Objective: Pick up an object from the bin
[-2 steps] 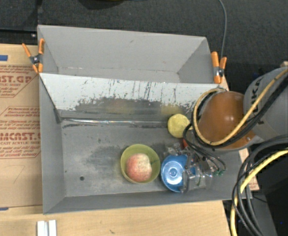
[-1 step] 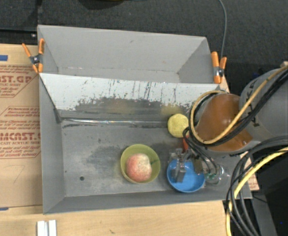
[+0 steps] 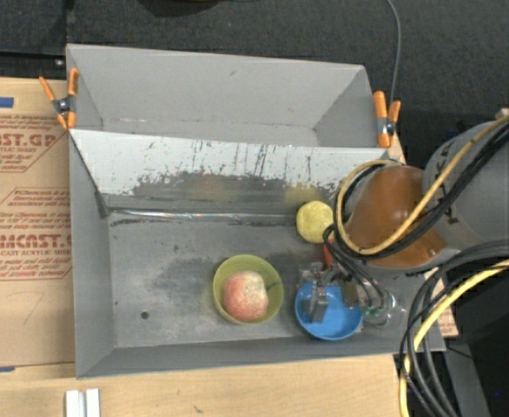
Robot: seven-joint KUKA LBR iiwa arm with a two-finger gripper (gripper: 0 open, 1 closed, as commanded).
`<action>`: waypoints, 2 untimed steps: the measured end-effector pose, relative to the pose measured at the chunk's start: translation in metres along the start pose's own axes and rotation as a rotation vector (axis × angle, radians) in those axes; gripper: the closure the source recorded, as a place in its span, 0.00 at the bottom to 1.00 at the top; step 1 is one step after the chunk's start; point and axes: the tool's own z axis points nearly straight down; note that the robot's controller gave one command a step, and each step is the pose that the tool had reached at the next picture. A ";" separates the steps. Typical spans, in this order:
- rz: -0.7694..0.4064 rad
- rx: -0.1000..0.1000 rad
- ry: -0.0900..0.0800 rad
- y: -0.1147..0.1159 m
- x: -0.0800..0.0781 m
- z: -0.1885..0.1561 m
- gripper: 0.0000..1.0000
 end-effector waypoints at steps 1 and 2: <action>-0.001 -0.001 0.003 0.000 0.001 -0.007 1.00; -0.001 -0.001 0.007 0.000 0.002 -0.027 1.00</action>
Offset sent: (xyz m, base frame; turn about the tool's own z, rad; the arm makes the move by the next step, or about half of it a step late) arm -0.0002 -0.0001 0.0207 0.0000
